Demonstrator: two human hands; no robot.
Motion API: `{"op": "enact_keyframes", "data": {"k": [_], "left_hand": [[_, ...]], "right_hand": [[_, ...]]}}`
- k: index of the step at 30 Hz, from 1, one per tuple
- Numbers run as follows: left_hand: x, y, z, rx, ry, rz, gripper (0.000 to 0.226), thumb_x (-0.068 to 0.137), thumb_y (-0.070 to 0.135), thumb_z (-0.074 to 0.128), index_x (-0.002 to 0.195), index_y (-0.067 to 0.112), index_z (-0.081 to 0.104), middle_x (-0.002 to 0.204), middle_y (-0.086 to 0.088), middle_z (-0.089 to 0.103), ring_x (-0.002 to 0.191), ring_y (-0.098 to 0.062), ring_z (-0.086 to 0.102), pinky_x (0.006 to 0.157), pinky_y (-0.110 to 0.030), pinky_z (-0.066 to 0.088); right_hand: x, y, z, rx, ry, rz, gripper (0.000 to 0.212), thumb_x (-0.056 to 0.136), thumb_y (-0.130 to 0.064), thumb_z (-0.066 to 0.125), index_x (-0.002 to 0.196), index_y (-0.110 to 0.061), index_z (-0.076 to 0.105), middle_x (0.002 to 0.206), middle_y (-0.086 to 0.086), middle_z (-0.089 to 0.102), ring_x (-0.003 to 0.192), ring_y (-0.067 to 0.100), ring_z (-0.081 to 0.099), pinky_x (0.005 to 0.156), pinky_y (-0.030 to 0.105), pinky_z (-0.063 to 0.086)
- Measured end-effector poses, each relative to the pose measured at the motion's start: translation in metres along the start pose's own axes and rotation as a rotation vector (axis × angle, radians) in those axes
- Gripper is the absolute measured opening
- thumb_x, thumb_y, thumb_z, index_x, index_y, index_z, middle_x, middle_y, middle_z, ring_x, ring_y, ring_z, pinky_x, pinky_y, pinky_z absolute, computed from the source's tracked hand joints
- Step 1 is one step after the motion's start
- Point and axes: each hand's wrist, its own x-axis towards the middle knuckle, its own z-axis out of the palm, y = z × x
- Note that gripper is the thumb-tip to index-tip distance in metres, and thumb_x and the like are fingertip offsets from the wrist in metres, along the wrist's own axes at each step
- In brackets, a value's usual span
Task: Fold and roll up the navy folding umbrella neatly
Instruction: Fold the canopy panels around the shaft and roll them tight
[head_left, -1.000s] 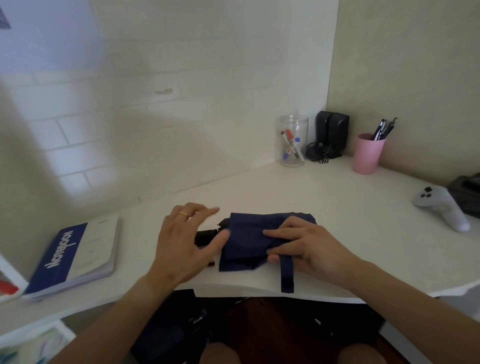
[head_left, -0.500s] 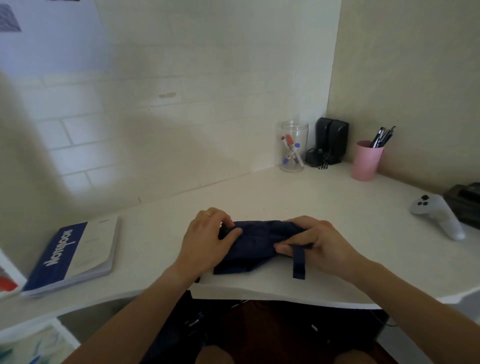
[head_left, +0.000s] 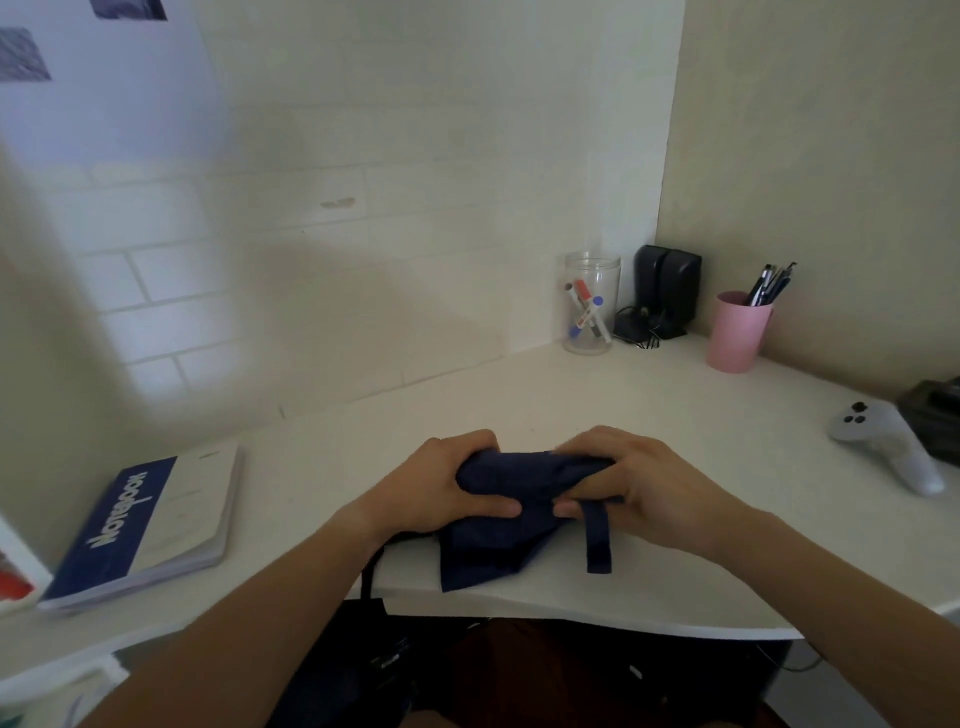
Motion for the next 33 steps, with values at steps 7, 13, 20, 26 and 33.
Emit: {"op": "enact_keyframes", "data": {"k": [7, 13, 20, 26, 33], "left_hand": [[0.003, -0.010, 0.034, 0.401, 0.418, 0.380, 0.024, 0.084, 0.027, 0.073, 0.090, 0.018, 0.051, 0.100, -0.004, 0.057, 0.086, -0.020, 0.050, 0.070, -0.034, 0.041], [-0.014, -0.010, 0.042, 0.280, 0.304, 0.259, 0.032, 0.086, 0.049, 0.072, 0.096, 0.020, 0.060, 0.149, -0.009, 0.049, 0.122, -0.021, 0.054, 0.094, -0.034, 0.051], [-0.016, 0.004, 0.037, 0.096, 0.284, 0.099, 0.029, 0.090, 0.048, 0.063, 0.091, 0.019, 0.066, 0.101, 0.003, 0.076, 0.091, -0.016, 0.070, 0.077, -0.042, 0.055], [-0.011, 0.003, 0.034, 0.042, 0.154, -0.123, 0.078, 0.085, 0.058, 0.068, 0.150, 0.027, 0.037, 0.119, 0.000, 0.073, 0.105, -0.021, 0.068, 0.093, -0.040, 0.054], [-0.008, 0.006, 0.040, 0.203, 0.162, 0.009, 0.054, 0.087, 0.058, 0.047, 0.131, 0.032, 0.064, 0.095, 0.002, 0.058, 0.084, -0.016, 0.058, 0.076, -0.034, 0.051]], "right_hand": [[0.001, 0.008, 0.009, -0.071, 0.038, -0.036, 0.007, 0.083, -0.027, 0.081, 0.078, -0.021, 0.081, 0.089, -0.004, 0.068, 0.079, 0.013, 0.061, 0.063, 0.027, 0.052], [-0.017, -0.005, 0.018, -0.240, 0.038, -0.043, 0.017, 0.074, -0.019, 0.082, 0.066, -0.018, 0.067, 0.077, -0.001, 0.049, 0.070, 0.020, 0.047, 0.057, 0.027, 0.030], [-0.036, -0.022, 0.034, -0.307, -0.015, -0.033, 0.011, 0.074, -0.013, 0.081, 0.073, -0.021, 0.074, 0.068, -0.004, 0.062, 0.060, 0.019, 0.061, 0.048, 0.027, 0.046], [-0.041, -0.041, 0.033, -0.440, -0.103, -0.006, 0.035, 0.054, -0.004, 0.088, 0.083, -0.018, 0.075, 0.070, -0.003, 0.064, 0.060, 0.017, 0.061, 0.046, 0.029, 0.049], [-0.041, -0.059, 0.024, -0.613, -0.082, -0.008, 0.040, 0.029, -0.007, 0.091, 0.051, -0.018, 0.060, 0.049, -0.003, 0.055, 0.041, 0.015, 0.052, 0.044, 0.024, 0.020]]}}
